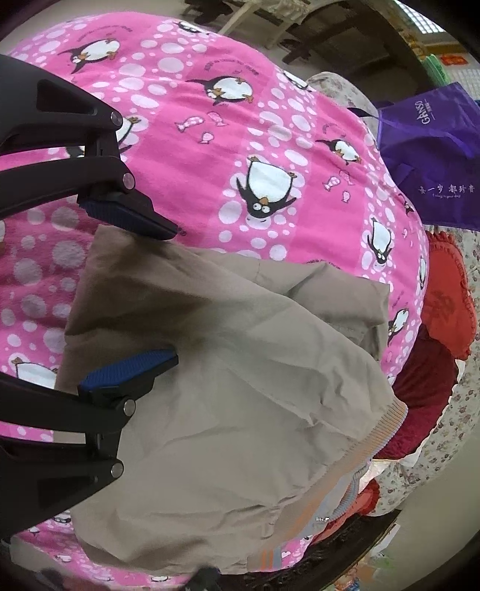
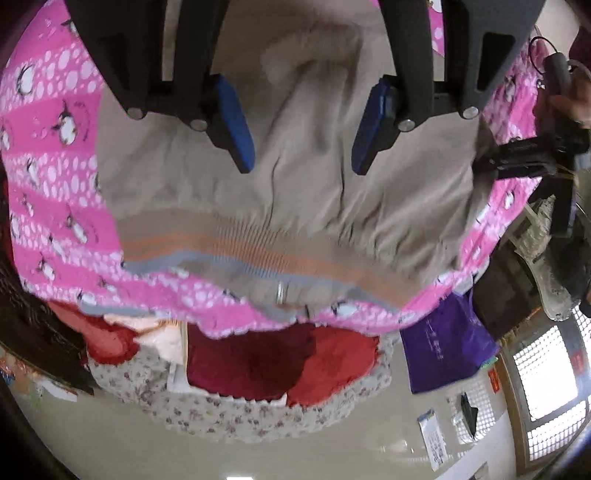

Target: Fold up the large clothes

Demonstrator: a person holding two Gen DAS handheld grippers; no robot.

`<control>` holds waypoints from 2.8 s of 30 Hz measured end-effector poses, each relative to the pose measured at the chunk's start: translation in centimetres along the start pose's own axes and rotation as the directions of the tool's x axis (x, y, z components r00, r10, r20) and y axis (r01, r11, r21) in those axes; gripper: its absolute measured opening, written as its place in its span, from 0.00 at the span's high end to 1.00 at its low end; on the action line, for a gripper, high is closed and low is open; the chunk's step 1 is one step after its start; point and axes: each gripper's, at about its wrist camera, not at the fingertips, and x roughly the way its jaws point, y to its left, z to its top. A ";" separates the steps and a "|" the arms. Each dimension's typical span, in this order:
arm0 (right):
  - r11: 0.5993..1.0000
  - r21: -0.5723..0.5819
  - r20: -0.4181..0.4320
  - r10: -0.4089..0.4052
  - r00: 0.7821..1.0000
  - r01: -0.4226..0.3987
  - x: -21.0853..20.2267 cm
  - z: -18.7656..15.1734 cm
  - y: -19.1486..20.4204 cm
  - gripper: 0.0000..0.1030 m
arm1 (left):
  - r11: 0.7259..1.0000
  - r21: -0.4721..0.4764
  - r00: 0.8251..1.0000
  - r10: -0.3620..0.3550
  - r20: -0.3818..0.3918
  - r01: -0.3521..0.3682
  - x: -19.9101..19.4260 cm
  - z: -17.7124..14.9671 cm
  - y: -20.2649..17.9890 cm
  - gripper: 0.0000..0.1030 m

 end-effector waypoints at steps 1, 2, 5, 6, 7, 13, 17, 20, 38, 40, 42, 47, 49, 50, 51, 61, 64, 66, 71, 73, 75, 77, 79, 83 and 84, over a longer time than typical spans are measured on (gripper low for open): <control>1.000 0.016 -0.012 0.004 1.000 -0.004 0.5 -0.3 -0.3 0.44 | 1.000 -0.004 1.000 -0.004 -0.003 0.004 -0.1 0.0 0.1 0.51; 0.999 0.038 -0.036 0.001 0.999 0.001 1.4 -0.6 -0.7 0.44 | 1.000 -0.011 1.000 -0.009 -0.004 0.009 -0.2 -0.1 0.3 0.51; 0.996 0.075 -0.137 -0.031 0.990 0.042 4.5 -1.3 -2.0 0.44 | 0.998 -0.058 0.999 -0.037 -0.005 0.037 -0.7 -0.1 1.3 0.51; 0.995 0.090 -0.145 -0.025 0.989 0.039 4.8 -1.5 -2.4 0.45 | 0.996 -0.073 0.999 -0.041 -0.005 0.041 -0.8 -0.1 1.7 0.51; 0.994 0.104 -0.139 -0.018 0.990 0.033 4.6 -1.6 -2.6 0.45 | 0.996 -0.078 0.999 -0.039 -0.005 0.039 -1.0 0.0 1.8 0.51; 0.989 0.149 -0.059 0.016 0.998 -0.007 0.3 -2.4 -3.2 0.38 | 0.995 -0.093 1.000 -0.029 0.003 0.029 -1.0 0.4 2.5 0.51; 0.991 0.135 -0.044 0.022 0.999 -0.016 -1.7 -3.1 -2.9 0.37 | 0.992 -0.110 0.999 -0.054 0.004 0.054 -0.7 0.5 2.5 0.51; 0.988 0.154 -0.050 0.035 0.998 -0.027 -2.4 -3.9 -3.1 0.35 | 0.992 -0.106 0.998 -0.068 0.009 0.068 -0.5 0.8 2.5 0.51; 0.985 0.157 -0.072 0.078 0.994 -0.066 -1.4 -4.4 -1.5 0.33 | 0.970 -0.126 0.978 -0.205 0.024 0.207 2.0 4.8 3.4 0.51; 0.984 0.165 -0.071 0.079 0.994 -0.067 -1.3 -4.3 -1.6 0.33 | 0.969 -0.120 0.977 -0.215 0.001 0.214 2.9 5.3 3.3 0.51; 0.982 0.174 -0.070 0.080 0.994 -0.066 -1.1 -4.2 -1.7 0.33 | 0.966 -0.121 0.972 -0.233 -0.016 0.229 3.9 5.6 3.4 0.51; 0.981 0.179 -0.072 0.088 0.994 -0.074 -0.6 -3.9 -1.7 0.32 | 0.937 -0.176 0.950 -0.310 -0.020 0.302 5.9 6.5 4.0 0.51; 0.981 0.180 -0.078 0.093 0.993 -0.077 -0.3 -3.9 -1.6 0.32 | 0.921 -0.202 0.940 -0.342 -0.010 0.333 6.4 6.7 4.2 0.50; 0.980 0.181 -0.081 0.095 0.992 -0.079 -0.2 -3.9 -1.6 0.32 | 0.914 -0.210 0.934 -0.356 -0.002 0.348 6.6 6.8 4.2 0.50; 0.980 0.182 -0.082 0.096 0.992 -0.080 0.0 -3.9 -1.5 0.32 | 0.909 -0.212 0.930 -0.366 0.006 0.359 6.8 6.9 4.2 0.50; 0.977 0.199 -0.065 0.095 0.993 -0.080 -0.1 -3.8 -2.1 0.32 | 0.921 -0.059 0.923 -0.384 0.023 0.385 4.1 6.6 1.2 1.00; 0.978 0.194 -0.058 0.096 0.994 -0.083 -0.1 -3.6 -2.1 0.32 | 0.940 0.017 0.939 -0.342 0.045 0.342 1.8 6.1 -0.1 1.00; 0.977 0.196 -0.061 0.093 0.994 -0.079 0.0 -3.6 -2.1 0.32 | 0.947 0.035 0.945 -0.322 0.052 0.320 1.1 6.1 -0.4 1.00; 0.980 0.187 -0.064 0.088 0.994 -0.074 0.0 -3.7 -1.9 0.32 | 0.957 0.064 0.955 -0.288 0.074 0.284 -0.7 6.1 -1.5 1.00; 0.985 0.163 -0.066 0.066 0.996 -0.055 0.1 -3.6 -1.7 0.32 | 0.959 0.076 0.958 -0.277 0.076 0.272 -1.2 5.6 -1.6 1.00; 0.989 0.144 -0.074 0.034 0.997 -0.023 0.4 -3.2 -1.5 0.33 | 0.961 0.081 0.959 -0.271 0.077 0.265 -1.7 5.4 -1.9 1.00; 0.991 0.134 -0.069 0.016 0.997 -0.007 0.6 -2.8 -1.5 0.38 | 0.961 0.083 0.959 -0.271 0.081 0.264 -2.2 5.2 -2.2 1.00; 0.991 0.133 -0.066 0.012 0.998 -0.003 0.9 -2.4 -1.5 0.40 | 0.961 0.079 0.959 -0.272 0.083 0.266 -2.7 5.2 -2.5 1.00; 0.991 0.129 -0.091 -0.019 0.996 0.031 2.8 -2.1 -1.9 0.40 | 0.960 0.091 0.959 -0.271 0.085 0.263 -3.4 5.2 -3.4 1.00; 0.990 0.133 -0.113 -0.026 0.993 0.041 3.5 -2.2 -2.2 0.40 | 0.960 0.094 0.959 -0.271 0.086 0.263 -3.6 5.2 -3.7 1.00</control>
